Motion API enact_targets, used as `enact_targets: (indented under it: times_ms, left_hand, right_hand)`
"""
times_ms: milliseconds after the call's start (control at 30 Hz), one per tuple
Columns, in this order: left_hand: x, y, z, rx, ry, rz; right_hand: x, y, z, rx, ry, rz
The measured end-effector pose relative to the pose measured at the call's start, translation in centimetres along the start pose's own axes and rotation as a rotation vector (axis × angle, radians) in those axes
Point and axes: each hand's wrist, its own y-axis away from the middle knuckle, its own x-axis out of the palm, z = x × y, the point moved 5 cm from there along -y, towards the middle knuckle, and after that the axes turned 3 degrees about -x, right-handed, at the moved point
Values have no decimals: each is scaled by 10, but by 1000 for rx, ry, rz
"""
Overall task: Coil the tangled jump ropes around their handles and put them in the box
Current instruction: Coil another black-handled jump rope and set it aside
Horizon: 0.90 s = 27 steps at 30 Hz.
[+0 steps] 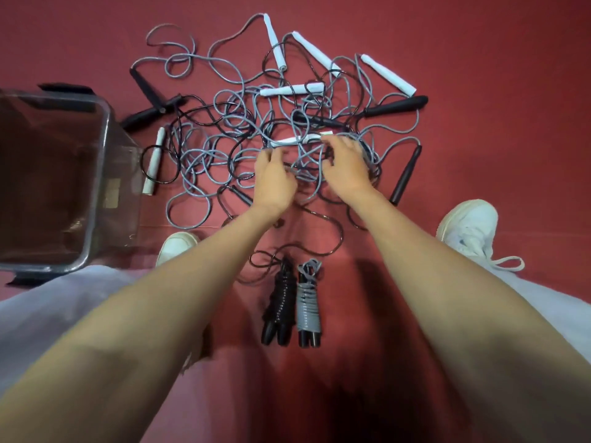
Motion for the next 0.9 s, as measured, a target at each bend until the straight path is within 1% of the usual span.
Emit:
enact_targets:
  times_ms: [67, 100, 167, 200, 233, 267, 333, 400, 433, 467, 500, 533, 600, 633, 667, 700, 733, 767, 800, 833, 900]
  left_hand:
    - [0, -26, -10, 101, -163, -65]
    - [1, -39, -11, 119, -311, -62]
    - [4, -59, -5, 102, -611, -20]
    - [1, -64, -2, 105, -694, -5]
    - [-4, -65, -2, 126, -721, -12]
    - [-9, -64, -3, 176, -700, -37]
    - [-23, -54, -15, 354, -565, -126]
    - [-44, -39, -32, 509, -464, -199]
    - [-55, -31, -38, 544, -371, -191]
    - [-67, -23, -42, 545, -250, -148]
    - [-74, -20, -41, 511, -146, -70]
    - [-80, -18, -39, 471, -112, -10]
    - [-99, -7, -31, 384, -210, 31]
    - [-109, -1, -24, 309, -236, 52]
    - [-119, 7, -18, 227, -207, 58]
    - [-131, 17, -17, 170, -122, 45]
    - [-143, 27, -20, 137, 11, 11]
    - [-157, 39, -27, 127, 170, -35]
    - [-171, 52, -39, 143, 327, -69]
    - [-184, 65, -54, 172, 434, -71]
    - [-202, 91, -93, 273, 496, 5]
  right_hand:
    - [7, -20, 2, -27, 109, 22]
    - [10, -25, 3, -21, 162, 33]
    - [13, -32, 2, 18, 242, 45]
    - [13, -32, 2, 37, 266, 40]
    - [13, -31, 4, 45, 282, 29]
    - [12, -28, 7, 27, 283, 4]
    - [5, -24, 21, -71, 215, -44]
    - [-3, -23, 37, -158, 115, -11]
    - [-8, -21, 44, -164, 54, 15]
    - [-18, -19, 51, -152, -33, 24]
    - [-30, -17, 58, -128, -151, 23]
    - [-45, -14, 66, -104, -278, 30]
    - [-84, 3, 93, -113, -475, 61]
    - [-106, 12, 106, -133, -505, 53]
    - [-129, 22, 117, -153, -495, 24]
    - [-149, 30, 126, -168, -465, -9]
    - [-166, 39, 131, -169, -420, -25]
    - [-180, 48, 134, -161, -352, -8]
    - [-189, 58, 135, -141, -263, 39]
    - [-195, 69, 138, -125, -186, 105]
    - [-201, 95, 147, -139, -171, 255]
